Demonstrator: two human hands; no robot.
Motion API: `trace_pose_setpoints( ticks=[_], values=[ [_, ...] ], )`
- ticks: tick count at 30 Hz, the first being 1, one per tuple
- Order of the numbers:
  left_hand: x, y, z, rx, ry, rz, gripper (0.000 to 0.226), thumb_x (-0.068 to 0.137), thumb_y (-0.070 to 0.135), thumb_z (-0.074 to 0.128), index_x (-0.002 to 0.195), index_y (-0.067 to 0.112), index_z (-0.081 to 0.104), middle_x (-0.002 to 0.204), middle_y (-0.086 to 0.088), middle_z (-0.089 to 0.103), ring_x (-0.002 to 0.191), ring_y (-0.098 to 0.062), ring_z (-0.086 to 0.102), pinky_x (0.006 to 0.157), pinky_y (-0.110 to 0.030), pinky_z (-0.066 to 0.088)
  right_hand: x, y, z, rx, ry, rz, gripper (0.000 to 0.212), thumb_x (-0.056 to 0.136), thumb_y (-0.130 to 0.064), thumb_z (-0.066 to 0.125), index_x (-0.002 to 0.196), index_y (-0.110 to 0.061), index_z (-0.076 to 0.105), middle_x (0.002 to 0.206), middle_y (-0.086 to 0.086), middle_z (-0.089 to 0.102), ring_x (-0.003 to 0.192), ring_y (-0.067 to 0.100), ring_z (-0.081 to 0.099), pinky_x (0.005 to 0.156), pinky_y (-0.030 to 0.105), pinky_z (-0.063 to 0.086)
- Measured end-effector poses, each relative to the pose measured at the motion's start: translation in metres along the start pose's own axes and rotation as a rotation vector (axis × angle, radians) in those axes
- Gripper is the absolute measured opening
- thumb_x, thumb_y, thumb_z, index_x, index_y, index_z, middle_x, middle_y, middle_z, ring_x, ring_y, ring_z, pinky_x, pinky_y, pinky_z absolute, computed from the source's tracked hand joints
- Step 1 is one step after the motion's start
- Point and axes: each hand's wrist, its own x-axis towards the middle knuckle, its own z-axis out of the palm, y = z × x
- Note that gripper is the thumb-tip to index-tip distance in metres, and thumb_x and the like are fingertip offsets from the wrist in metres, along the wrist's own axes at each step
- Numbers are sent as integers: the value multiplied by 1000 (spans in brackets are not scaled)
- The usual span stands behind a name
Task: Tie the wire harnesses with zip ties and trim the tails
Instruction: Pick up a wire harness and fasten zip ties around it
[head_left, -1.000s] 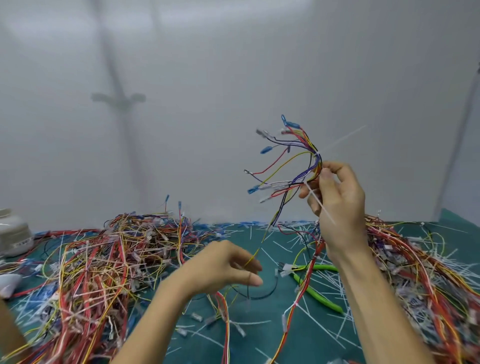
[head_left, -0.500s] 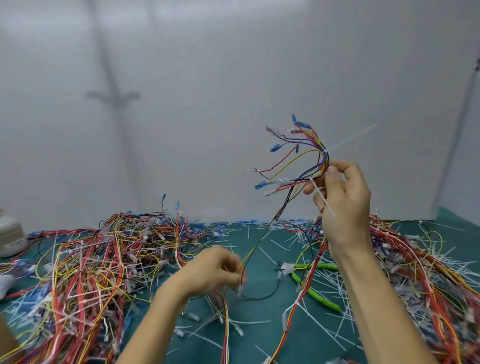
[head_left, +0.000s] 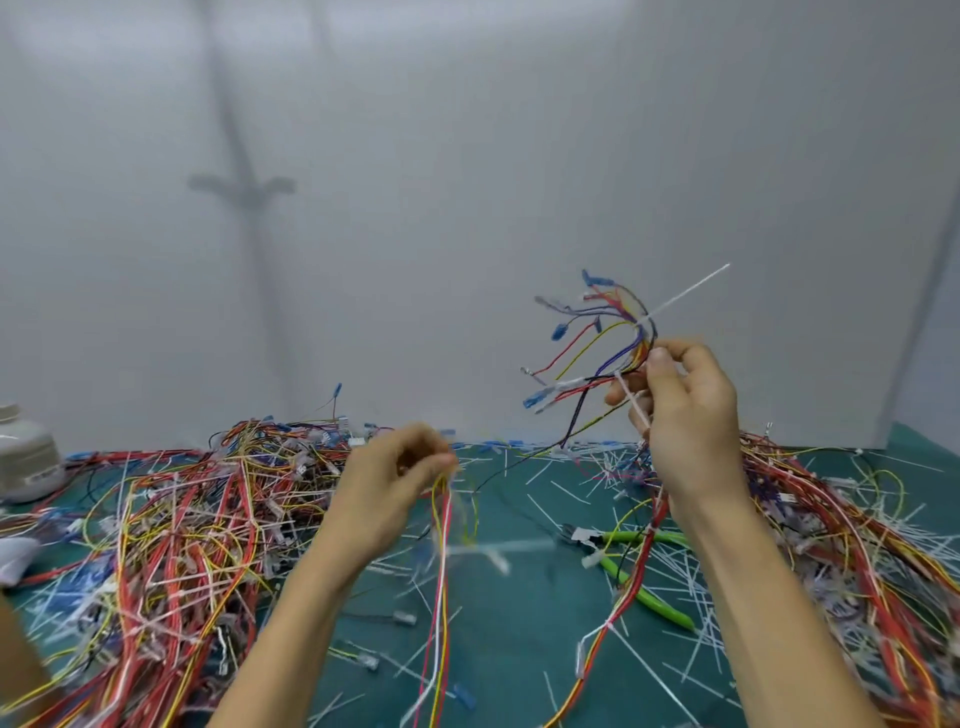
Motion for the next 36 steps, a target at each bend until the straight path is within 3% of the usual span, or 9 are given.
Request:
trace_pose_setpoints(
  ticks=[5, 11, 14, 19, 22, 25, 28, 31, 36],
  values=[
    [21, 17, -11, 150, 220, 95, 20, 96, 11, 56, 85, 26, 52, 65, 9, 68, 59, -3, 63, 62, -25, 50, -4, 2, 7, -77, -58, -2, 17, 107, -22, 36, 95, -23, 48, 75, 7, 71, 48, 9, 40, 47, 26, 35],
    [30, 10, -4, 356, 162, -74, 5, 102, 19, 39, 98, 17, 37, 74, -1, 71, 74, -33, 66, 72, -47, 52, -5, 0, 8, -102, -99, -7, 10, 107, -23, 37, 101, -24, 46, 81, -3, 72, 50, 5, 47, 50, 18, 41],
    [23, 6, 1, 370, -52, -277, 13, 100, 21, 44, 98, 9, 39, 91, -14, 70, 86, -37, 67, 76, -42, 50, -6, -4, 8, -72, -108, -30, 9, 107, -20, 38, 101, -23, 44, 84, -6, 73, 51, 7, 45, 51, 18, 40],
    [-2, 3, 18, 297, -522, -372, 55, 74, 56, 76, 93, 19, 40, 83, 1, 74, 60, -7, 71, 69, -32, 54, -6, -9, 5, -26, -110, -92, 5, 106, -16, 39, 108, -13, 43, 90, 2, 75, 52, 13, 39, 50, 27, 37],
    [-11, 2, 40, 264, -597, -403, 43, 80, 45, 71, 96, 17, 43, 78, 2, 77, 61, -12, 71, 76, -35, 56, -5, -8, 5, -4, -106, -106, 6, 106, -14, 40, 110, -11, 42, 93, 6, 75, 52, 14, 37, 50, 29, 35],
    [-10, 13, 58, -166, -507, -587, 9, 95, 20, 52, 94, 13, 46, 78, -5, 77, 57, -21, 69, 59, -30, 54, -4, -7, 3, 9, -105, -122, 2, 106, -15, 40, 107, -16, 42, 93, 4, 75, 53, 15, 36, 50, 27, 35],
    [-5, 21, 65, -378, -435, -643, 29, 89, 34, 69, 104, 21, 48, 86, -3, 78, 67, -19, 73, 50, -21, 51, -4, -8, 2, 26, -94, -134, 7, 106, -16, 41, 104, -22, 43, 93, 2, 75, 52, 14, 37, 50, 24, 36],
    [-6, 21, 76, -385, -334, -670, 51, 81, 7, 76, 115, 14, 40, 84, -10, 75, 66, -24, 72, 59, -30, 59, -4, -10, 2, 39, -95, -142, 9, 106, -16, 40, 103, -24, 43, 93, 0, 76, 51, 15, 35, 48, 25, 33],
    [6, 19, 61, -691, 61, -674, 24, 79, -20, 62, 99, -7, 62, 81, -15, 72, 57, -18, 67, 54, -26, 59, 0, -7, -7, -21, -46, -152, 9, 105, -18, 41, 102, -27, 42, 94, -3, 76, 42, 10, 24, 41, 26, 24]
  ],
)
